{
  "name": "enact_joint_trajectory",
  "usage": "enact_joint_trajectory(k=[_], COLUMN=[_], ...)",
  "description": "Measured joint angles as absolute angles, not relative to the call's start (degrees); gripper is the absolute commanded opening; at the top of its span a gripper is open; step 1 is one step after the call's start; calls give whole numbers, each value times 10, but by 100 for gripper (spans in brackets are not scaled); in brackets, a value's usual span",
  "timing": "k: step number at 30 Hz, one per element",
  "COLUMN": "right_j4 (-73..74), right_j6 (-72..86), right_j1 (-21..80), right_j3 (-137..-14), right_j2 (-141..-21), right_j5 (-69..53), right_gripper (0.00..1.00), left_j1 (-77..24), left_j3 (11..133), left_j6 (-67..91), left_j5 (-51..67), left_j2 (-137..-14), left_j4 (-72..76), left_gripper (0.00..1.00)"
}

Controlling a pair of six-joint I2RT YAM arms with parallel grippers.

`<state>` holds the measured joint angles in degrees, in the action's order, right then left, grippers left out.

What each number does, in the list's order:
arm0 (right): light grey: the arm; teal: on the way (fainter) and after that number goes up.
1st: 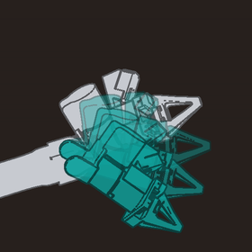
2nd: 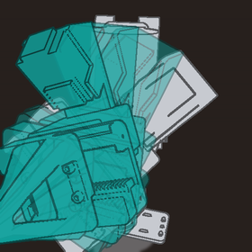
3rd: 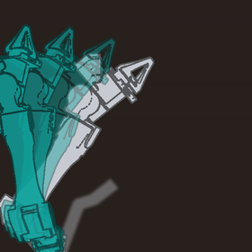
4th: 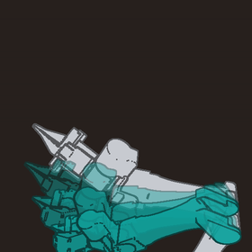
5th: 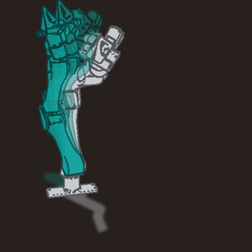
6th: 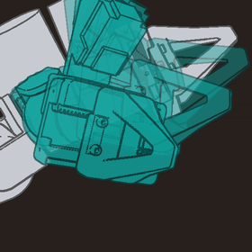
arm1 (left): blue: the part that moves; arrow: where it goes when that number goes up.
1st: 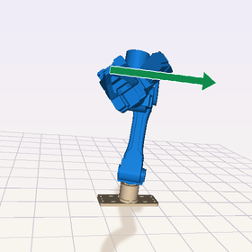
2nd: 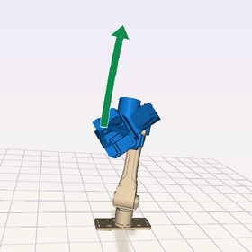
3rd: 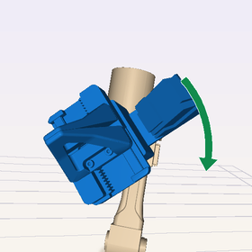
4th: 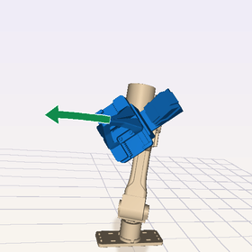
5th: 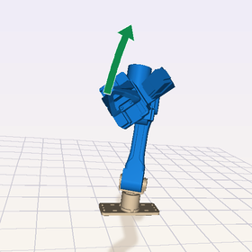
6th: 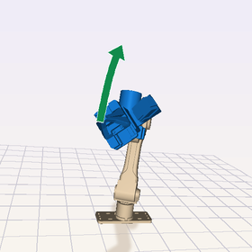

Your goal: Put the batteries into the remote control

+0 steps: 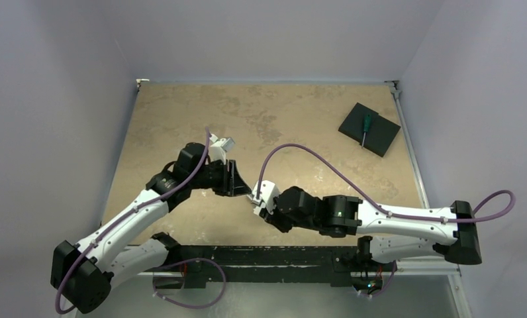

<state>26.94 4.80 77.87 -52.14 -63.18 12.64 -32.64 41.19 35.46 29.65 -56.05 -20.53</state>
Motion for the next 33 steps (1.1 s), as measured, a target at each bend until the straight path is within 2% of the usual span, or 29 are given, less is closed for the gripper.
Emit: enact_joint_trajectory(k=[13,21,33], right_j4=[267,263,258], right_j6=[140,171,253], right_j1=[775,757,735], right_j3=[-501,-500,-453], right_j2=[-672,-691,-658], right_j5=[155,160,173], right_gripper=[16,15,16], left_j1=[-326,-326,-326], left_j3=[414,413,333], left_j6=[333,335,395], left_j5=[203,204,248], left_j2=[-521,-523,-575], left_j4=[-235,-229,-143], left_gripper=[37,37,46])
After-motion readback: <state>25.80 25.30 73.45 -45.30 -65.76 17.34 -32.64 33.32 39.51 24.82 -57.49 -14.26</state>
